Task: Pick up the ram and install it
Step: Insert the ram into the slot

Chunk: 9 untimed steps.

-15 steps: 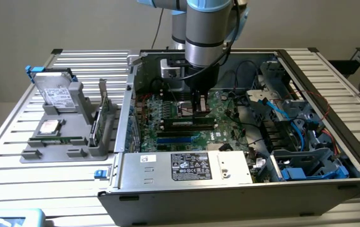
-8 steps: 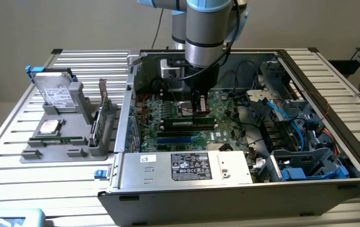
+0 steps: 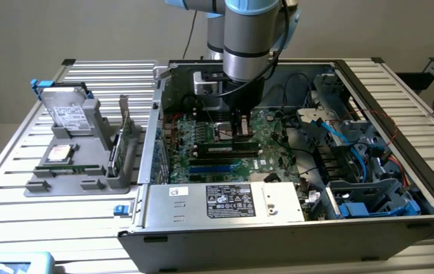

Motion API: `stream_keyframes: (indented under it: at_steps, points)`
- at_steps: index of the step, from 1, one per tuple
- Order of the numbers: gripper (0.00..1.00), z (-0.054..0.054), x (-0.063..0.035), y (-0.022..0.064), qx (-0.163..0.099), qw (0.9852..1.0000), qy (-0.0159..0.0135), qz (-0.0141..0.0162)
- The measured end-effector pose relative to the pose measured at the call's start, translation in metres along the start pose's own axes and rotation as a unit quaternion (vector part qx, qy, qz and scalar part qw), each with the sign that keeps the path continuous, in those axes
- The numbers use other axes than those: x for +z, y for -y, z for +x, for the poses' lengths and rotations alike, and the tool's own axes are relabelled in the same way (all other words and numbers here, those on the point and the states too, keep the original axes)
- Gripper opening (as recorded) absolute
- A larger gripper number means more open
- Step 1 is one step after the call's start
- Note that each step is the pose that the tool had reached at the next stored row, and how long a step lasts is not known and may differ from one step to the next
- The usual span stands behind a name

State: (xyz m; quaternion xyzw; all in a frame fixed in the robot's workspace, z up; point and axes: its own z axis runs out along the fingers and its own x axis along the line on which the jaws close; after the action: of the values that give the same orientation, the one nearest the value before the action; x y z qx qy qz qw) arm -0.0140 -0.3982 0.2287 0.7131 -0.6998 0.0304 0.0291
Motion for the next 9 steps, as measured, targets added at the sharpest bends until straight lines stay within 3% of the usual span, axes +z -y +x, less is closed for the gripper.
stream_keyframes:
  at_steps: [9]
  points:
    - [0.13,-0.0005,0.0024,-0.0005,0.000,1.0000,-0.0001,0.0013]
